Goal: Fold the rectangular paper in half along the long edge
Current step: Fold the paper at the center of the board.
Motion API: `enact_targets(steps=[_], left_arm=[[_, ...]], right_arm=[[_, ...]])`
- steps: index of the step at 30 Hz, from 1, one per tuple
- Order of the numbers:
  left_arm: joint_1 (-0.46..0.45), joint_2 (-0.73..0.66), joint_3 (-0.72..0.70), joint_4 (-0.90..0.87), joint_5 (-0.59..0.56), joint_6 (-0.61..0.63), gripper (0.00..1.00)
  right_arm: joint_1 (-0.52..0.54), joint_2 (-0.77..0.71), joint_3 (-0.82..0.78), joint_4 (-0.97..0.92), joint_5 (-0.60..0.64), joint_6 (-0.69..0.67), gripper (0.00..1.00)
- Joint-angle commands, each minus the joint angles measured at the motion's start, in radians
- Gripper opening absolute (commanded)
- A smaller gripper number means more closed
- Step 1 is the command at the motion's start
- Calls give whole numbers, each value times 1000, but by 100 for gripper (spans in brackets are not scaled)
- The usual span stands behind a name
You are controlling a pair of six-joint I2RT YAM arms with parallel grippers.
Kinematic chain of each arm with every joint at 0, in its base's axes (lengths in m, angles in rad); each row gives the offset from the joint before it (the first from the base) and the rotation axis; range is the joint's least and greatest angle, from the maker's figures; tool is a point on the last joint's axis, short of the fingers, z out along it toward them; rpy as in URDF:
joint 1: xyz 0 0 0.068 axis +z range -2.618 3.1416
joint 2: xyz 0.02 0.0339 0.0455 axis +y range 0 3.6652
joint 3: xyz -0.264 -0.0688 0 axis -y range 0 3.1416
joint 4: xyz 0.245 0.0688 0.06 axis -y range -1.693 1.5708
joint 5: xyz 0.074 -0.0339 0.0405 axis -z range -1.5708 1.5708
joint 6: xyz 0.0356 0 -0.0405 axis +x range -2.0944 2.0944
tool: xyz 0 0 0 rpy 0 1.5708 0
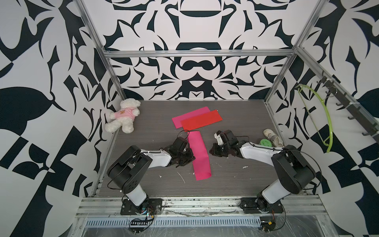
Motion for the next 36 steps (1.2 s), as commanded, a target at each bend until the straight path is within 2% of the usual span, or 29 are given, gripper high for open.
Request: enact_targets(steps=[1, 5, 10, 29, 36], left_arm=[[4, 116, -74, -312, -135, 29, 0], [4, 109, -79, -314, -135, 30, 0], [4, 102, -92, -312, -138, 26, 0], [4, 104, -141, -270, -137, 2, 0], [4, 103, -131, -276, -135, 7, 0]], right_arm=[[46, 75, 105, 42, -37, -33, 9], [96, 182, 199, 47, -61, -24, 9], [97, 273, 253, 87, -67, 3, 8], [-140, 420, 431, -24, -4, -82, 7], [-165, 356, 419, -33, -39, -93, 8]])
